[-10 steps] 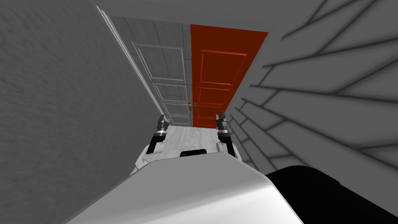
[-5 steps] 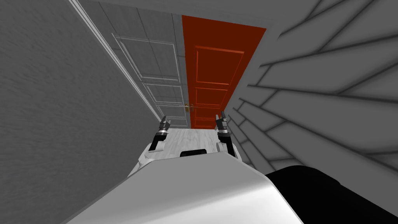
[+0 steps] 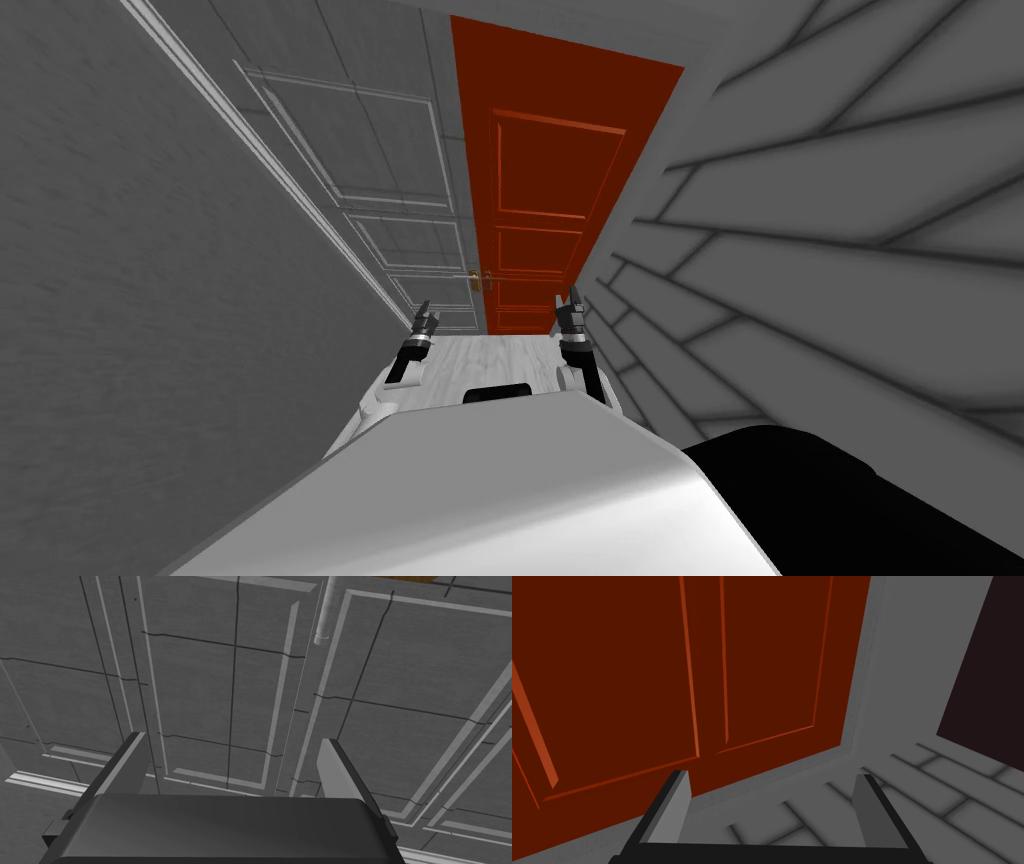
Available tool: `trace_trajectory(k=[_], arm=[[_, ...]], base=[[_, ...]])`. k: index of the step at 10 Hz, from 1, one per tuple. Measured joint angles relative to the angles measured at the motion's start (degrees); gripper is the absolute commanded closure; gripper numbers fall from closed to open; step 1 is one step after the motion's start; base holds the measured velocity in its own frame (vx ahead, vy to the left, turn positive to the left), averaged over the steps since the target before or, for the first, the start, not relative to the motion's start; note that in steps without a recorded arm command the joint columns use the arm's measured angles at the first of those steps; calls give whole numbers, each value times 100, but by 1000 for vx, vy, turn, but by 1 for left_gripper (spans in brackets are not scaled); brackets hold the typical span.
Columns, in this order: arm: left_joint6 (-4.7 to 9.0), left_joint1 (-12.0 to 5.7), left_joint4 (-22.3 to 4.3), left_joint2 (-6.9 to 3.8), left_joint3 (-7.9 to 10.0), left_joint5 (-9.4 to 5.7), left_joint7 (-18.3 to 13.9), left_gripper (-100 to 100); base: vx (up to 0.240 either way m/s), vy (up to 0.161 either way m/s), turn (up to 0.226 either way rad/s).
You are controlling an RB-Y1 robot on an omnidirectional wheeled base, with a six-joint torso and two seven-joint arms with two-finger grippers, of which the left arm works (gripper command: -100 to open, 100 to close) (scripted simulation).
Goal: Pull the door open
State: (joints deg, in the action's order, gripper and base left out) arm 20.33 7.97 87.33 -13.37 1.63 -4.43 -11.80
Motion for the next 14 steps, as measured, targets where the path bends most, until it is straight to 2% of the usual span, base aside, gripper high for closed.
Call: trace_trajectory(k=[7,9,11,14], arm=[[-68,-347,-743,-187,-22,-25,-46,-100],[-83,-459,-977,-234,-28,-30,-56,-100],[-71,-586,-1270,-336,-35,-50,-98,-100],[-96,-747,-1618,-404,-45,-57,-109,-100]], base=[[109,-17,-63],[141,-24,-85],[176,12,-74],[134,13,-48]])
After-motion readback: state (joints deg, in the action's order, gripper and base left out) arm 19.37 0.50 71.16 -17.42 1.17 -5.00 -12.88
